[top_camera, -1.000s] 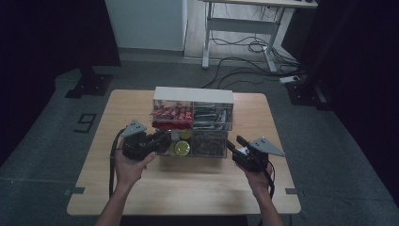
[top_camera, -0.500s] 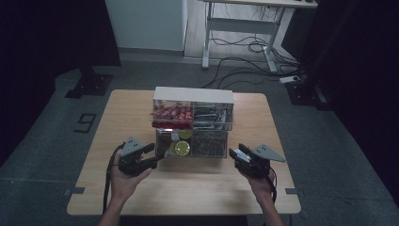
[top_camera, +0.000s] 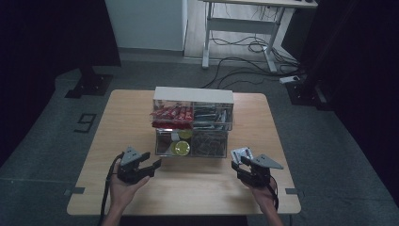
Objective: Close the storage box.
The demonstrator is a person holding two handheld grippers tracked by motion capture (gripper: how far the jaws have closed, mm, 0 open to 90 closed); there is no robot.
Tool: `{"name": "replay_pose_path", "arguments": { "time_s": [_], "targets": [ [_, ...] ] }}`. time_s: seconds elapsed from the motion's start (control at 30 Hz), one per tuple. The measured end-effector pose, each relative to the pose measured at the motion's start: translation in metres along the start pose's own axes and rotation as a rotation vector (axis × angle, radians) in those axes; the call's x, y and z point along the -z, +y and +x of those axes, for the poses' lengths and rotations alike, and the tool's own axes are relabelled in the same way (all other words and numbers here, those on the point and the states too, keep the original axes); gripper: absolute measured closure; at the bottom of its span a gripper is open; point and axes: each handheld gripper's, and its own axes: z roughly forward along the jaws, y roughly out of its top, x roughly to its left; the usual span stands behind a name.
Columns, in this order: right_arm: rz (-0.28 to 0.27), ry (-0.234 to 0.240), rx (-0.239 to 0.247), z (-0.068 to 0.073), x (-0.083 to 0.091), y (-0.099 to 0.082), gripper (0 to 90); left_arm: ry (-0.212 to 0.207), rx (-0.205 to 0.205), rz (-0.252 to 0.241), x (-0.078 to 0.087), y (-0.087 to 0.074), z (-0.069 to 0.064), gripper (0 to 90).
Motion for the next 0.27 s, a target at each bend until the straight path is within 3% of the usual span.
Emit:
{"name": "replay_pose_path", "arguments": {
  "time_s": [0.27],
  "targets": [
    [-0.009,0.009,0.008,-0.0019,0.0027,-0.0005,46.6,0.006,-0.001,-0.006,-0.0019,0.0004,-0.001,39.6]
  ]
}}
